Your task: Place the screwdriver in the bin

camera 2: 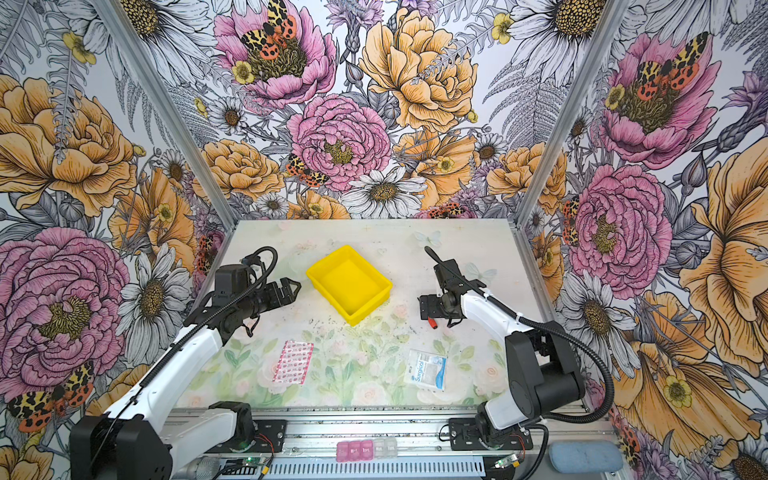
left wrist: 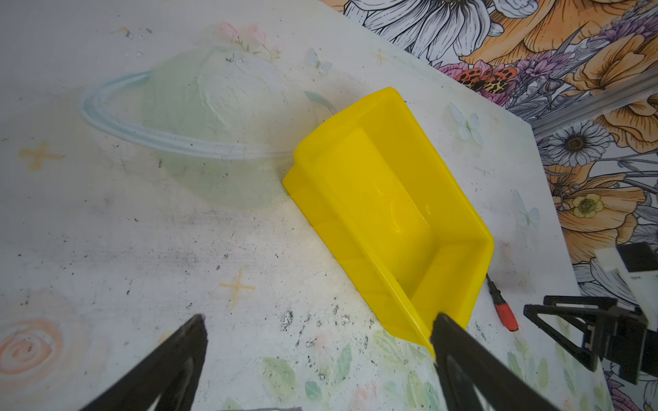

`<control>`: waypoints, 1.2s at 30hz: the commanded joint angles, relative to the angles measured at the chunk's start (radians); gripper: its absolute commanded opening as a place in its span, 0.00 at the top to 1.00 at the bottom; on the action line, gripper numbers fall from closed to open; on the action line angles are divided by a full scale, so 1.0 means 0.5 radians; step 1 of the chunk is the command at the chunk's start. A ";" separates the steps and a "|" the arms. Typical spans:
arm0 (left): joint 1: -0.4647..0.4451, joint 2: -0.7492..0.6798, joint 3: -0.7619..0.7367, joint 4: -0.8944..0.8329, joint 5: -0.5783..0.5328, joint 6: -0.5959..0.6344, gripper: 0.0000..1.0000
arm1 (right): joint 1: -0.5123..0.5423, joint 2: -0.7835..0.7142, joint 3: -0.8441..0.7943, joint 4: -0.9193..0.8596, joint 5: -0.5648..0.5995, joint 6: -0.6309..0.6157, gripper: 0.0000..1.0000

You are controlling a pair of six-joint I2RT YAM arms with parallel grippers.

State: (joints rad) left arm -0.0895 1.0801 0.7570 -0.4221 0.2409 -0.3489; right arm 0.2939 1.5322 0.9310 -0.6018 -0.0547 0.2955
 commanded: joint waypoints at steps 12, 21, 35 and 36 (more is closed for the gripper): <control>0.016 -0.046 -0.047 -0.001 -0.047 0.031 0.01 | 0.136 0.314 0.154 -0.005 0.071 -0.032 0.40; 0.032 -0.056 -0.047 0.026 -0.044 0.040 0.01 | 0.162 0.393 0.190 -0.012 0.093 -0.029 0.57; 0.044 -0.164 -0.084 0.108 -0.038 0.039 0.01 | 0.182 0.507 0.221 -0.014 0.088 0.051 0.87; 0.044 -0.170 -0.087 0.124 -0.022 0.036 0.01 | 0.185 0.507 0.219 -0.015 0.084 0.054 0.90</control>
State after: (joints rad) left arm -0.0742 1.0134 0.7273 -0.4011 0.2363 -0.3420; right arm 0.3748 1.7519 1.0317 -0.6022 -0.0116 0.3069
